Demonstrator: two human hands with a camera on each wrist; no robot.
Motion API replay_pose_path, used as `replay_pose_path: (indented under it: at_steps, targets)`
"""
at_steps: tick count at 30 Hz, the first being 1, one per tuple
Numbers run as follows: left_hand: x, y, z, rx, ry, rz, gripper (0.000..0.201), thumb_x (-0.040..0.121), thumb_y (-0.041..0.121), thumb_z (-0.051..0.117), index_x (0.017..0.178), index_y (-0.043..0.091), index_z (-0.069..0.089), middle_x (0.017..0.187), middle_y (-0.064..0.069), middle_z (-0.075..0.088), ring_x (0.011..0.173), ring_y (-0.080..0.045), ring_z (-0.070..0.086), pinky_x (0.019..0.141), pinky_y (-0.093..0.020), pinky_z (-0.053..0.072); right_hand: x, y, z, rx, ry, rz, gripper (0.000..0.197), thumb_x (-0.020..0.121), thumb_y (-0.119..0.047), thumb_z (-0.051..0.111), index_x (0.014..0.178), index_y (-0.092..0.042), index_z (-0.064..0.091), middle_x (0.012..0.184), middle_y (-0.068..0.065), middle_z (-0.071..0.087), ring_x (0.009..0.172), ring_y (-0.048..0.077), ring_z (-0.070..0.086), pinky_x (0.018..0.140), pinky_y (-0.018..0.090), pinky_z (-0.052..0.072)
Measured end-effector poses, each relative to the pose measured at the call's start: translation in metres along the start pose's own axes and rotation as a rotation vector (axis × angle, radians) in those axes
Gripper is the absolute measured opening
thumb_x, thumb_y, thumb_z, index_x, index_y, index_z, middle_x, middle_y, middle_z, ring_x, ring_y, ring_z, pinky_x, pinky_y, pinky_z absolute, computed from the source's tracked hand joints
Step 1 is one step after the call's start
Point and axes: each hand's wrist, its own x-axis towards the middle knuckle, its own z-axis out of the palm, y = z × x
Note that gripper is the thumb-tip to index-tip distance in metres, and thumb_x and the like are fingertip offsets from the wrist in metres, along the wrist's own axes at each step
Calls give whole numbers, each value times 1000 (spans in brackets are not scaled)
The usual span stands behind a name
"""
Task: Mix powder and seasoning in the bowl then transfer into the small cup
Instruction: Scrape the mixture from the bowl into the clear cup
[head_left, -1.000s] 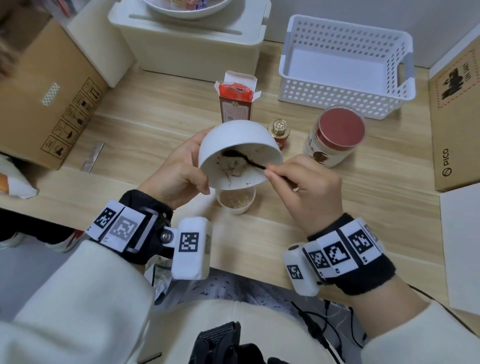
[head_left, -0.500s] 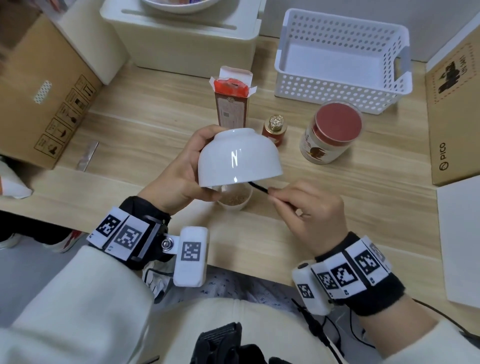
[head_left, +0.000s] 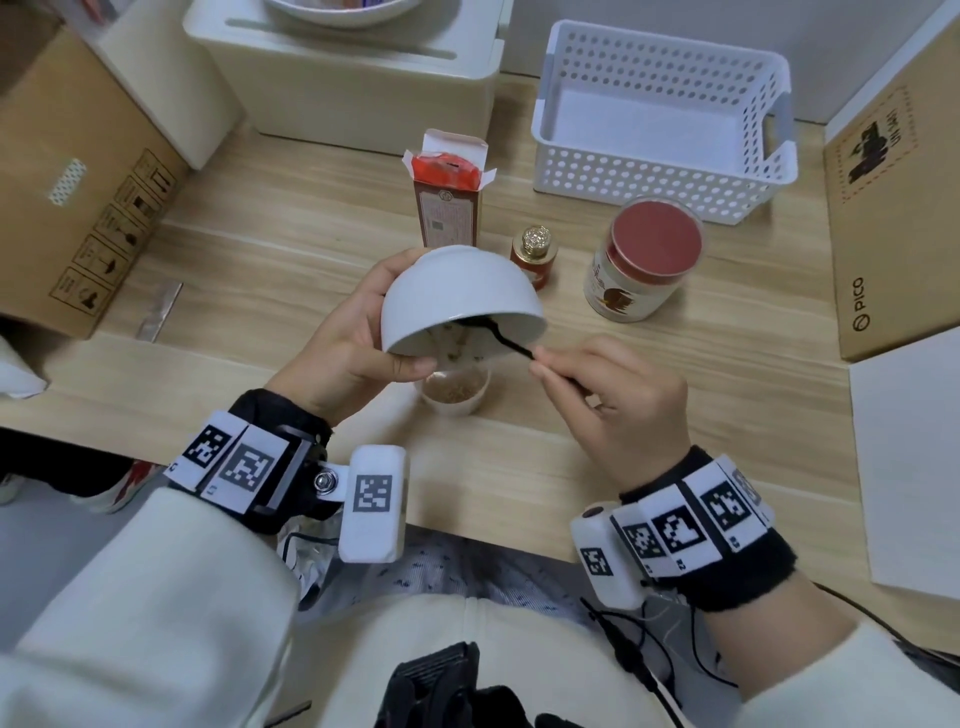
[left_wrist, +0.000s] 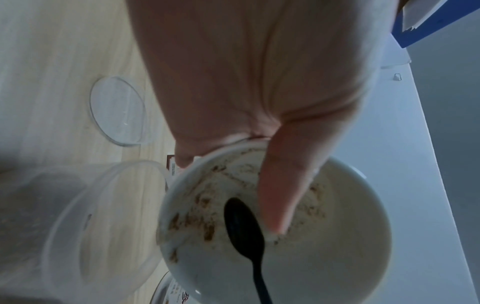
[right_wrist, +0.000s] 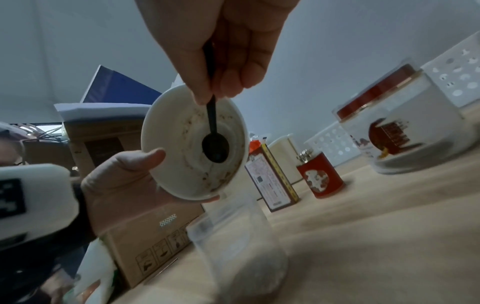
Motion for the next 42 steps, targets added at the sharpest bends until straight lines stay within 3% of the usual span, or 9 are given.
replay_pose_path:
  at_steps: [6, 10, 13, 18, 22, 27, 29, 39, 42]
  targets:
    - [-2, 5, -1, 8, 11, 20, 90, 42, -9, 65, 123, 23, 43, 113, 8, 61, 100, -8, 62, 74, -22, 53, -1, -1, -1, -34, -138, -92, 11, 83, -12, 66, 78, -5, 72, 63, 7, 65, 48, 19, 55, 43, 32, 47]
    - [-5, 2, -2, 32, 30, 26, 86, 47, -23, 48, 120, 24, 42, 109, 10, 62, 96, -6, 63, 71, -20, 52, 0, -5, -4, -32, -73, -67, 9, 82, -11, 67, 79, -3, 72, 64, 7, 67, 49, 18, 57, 43, 32, 48]
    - [-6, 0, -1, 39, 21, 23, 84, 49, -23, 46, 117, 25, 42, 101, 17, 66, 92, -2, 63, 66, -17, 52, 7, 3, -5, -60, -19, -11, 7, 81, -9, 68, 79, -4, 73, 63, 7, 66, 50, 17, 57, 44, 31, 48]
    - [-8, -3, -1, 48, 26, 25, 88, 45, -19, 59, 119, 26, 42, 104, 17, 65, 95, -3, 62, 69, -19, 52, -15, -4, -4, 20, -124, -21, 10, 82, -11, 66, 80, -4, 73, 62, 6, 66, 50, 16, 57, 47, 28, 47]
    - [-8, -3, -1, 55, 44, 22, 85, 50, -23, 47, 119, 26, 41, 103, 18, 65, 95, -3, 61, 67, -19, 52, -4, 1, -3, -22, -25, 18, 8, 82, -10, 68, 81, -4, 73, 61, 7, 66, 49, 15, 56, 47, 25, 45]
    - [-9, -3, -4, 54, 46, 25, 86, 49, -22, 48, 119, 27, 41, 110, 9, 58, 97, -4, 60, 69, -19, 52, -15, 0, -4, 0, -144, -33, 10, 82, -11, 66, 78, -4, 72, 62, 6, 66, 51, 13, 56, 49, 24, 47]
    - [-8, -4, -4, 47, 43, 28, 86, 49, -23, 48, 120, 26, 40, 112, 5, 55, 97, -4, 60, 69, -19, 52, -17, 0, -7, -6, -110, -14, 9, 82, -10, 67, 78, -4, 72, 62, 6, 66, 50, 14, 56, 48, 25, 47]
    - [-5, -2, -5, 54, 32, 17, 88, 47, -23, 45, 119, 26, 40, 102, 15, 64, 93, -5, 61, 64, -19, 51, -4, 0, 1, -9, -29, 58, 6, 82, -8, 68, 81, -4, 72, 65, 7, 66, 53, 15, 56, 49, 27, 46]
    - [-5, 0, -5, 65, 31, 11, 90, 44, -22, 48, 118, 28, 41, 102, 17, 63, 93, -5, 60, 64, -19, 51, -7, 0, 5, 16, -100, 45, 7, 82, -10, 67, 79, -5, 71, 64, 7, 67, 52, 17, 58, 50, 27, 47]
